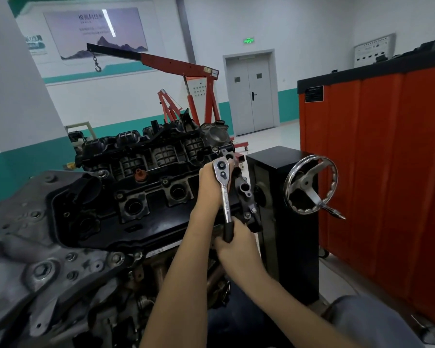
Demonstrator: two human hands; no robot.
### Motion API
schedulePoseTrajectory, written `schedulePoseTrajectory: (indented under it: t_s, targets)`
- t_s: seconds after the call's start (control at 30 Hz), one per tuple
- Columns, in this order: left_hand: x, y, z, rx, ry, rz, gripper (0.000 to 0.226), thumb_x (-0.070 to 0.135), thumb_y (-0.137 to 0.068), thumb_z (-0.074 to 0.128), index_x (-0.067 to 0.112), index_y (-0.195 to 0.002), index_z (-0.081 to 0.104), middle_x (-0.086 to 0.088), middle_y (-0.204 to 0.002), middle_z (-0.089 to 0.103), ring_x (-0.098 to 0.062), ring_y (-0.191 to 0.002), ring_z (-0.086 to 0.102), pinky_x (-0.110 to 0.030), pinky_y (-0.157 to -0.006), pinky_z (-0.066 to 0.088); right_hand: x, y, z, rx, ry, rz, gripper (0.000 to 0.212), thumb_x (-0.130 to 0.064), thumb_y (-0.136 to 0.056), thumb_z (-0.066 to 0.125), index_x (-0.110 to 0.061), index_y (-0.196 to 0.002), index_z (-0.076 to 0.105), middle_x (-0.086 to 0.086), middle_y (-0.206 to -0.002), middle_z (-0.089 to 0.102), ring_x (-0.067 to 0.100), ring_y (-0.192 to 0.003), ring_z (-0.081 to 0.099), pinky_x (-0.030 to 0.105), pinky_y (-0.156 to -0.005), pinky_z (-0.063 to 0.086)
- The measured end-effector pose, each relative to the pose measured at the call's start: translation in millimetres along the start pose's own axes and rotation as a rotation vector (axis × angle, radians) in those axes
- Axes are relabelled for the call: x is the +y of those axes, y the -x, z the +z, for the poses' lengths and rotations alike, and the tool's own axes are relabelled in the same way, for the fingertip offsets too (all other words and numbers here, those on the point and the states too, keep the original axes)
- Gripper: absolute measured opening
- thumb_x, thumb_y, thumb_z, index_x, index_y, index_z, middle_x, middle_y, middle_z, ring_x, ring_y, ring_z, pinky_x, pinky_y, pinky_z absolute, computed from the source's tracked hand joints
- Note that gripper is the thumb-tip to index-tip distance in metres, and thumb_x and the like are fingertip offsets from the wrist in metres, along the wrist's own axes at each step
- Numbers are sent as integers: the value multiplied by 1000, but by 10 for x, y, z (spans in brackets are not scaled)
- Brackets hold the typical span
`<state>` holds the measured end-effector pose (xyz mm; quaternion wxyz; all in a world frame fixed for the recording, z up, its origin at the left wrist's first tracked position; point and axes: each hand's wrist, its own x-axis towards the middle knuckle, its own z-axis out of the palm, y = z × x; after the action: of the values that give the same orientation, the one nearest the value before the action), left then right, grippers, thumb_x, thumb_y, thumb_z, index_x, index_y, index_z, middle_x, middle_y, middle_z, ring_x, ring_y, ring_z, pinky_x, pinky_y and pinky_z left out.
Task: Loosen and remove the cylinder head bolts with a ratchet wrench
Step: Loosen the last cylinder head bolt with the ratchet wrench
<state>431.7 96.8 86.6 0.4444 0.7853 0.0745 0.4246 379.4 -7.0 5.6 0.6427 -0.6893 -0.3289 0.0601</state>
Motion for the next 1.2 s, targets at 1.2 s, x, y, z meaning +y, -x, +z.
schedulePoseTrajectory:
  t_s: [1.2]
  targets:
    - [-64,28,-56,-96,-98,135,58,4,-91,60,36,-43,50,14,-44,44,-1,-47,34,-20,-53,27,-426,-1004,-1562,-300,1151,-390,10,-13,-87,57,-20,-84,50,-8,-63,50,2,-52,48,13,-47,30]
